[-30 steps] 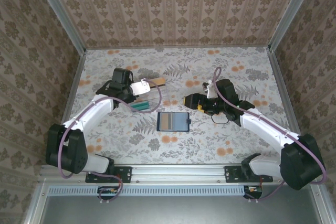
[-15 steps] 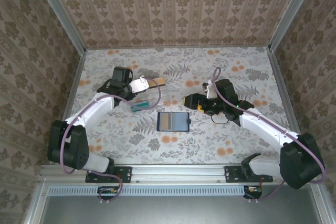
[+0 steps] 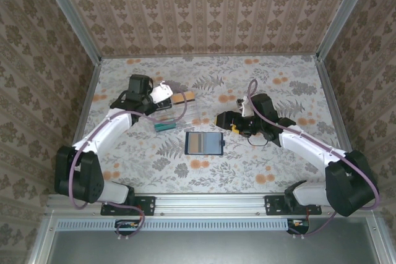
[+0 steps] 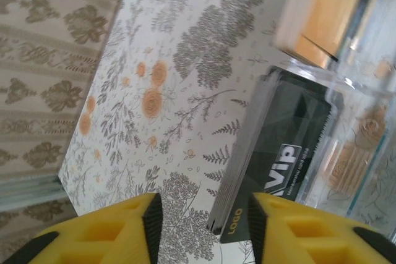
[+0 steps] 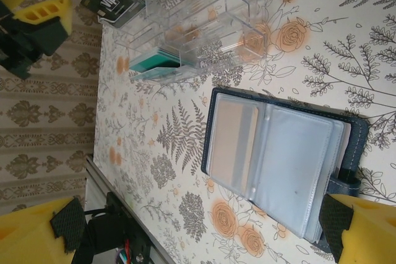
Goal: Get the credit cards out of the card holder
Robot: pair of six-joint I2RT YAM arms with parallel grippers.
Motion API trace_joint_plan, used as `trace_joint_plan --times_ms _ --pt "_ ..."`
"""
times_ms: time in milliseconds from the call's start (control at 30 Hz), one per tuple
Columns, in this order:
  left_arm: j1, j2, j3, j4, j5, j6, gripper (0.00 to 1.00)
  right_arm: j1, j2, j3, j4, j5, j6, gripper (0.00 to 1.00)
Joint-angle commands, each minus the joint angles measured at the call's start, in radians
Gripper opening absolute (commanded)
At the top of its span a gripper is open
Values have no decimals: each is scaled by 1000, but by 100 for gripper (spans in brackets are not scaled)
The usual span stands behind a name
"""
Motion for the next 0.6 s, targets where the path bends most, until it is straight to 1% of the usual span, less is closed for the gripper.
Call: trace_joint_plan --times_ms 0,100,133,233,300,333,400,467,567 --pt "10 -67 46 12 -9 -222 50 2 10 28 -16 25 -19 100" --pt "10 -118 55 -28 15 -393 48 16 23 43 -62 62 -49 99" --pt "10 -135 56 -43 27 -468 48 23 34 53 -82 66 -63 98" --pt "8 -186 58 -121 92 -674 49 54 64 74 -129 111 -99 89" --pt "8 -215 58 -184 150 -822 47 80 85 86 -155 149 -118 78" --pt "8 -229 49 -203 184 -877 47 90 86 89 -160 163 -122 74" --pt "7 -263 12 -223 259 -996 44 108 132 94 -173 190 -129 62" --pt "2 -290 -35 -222 300 -1112 41 125 164 101 -183 205 -135 51" --pt "-13 -322 -133 -172 398 -1273 37 151 214 109 -186 234 -141 40"
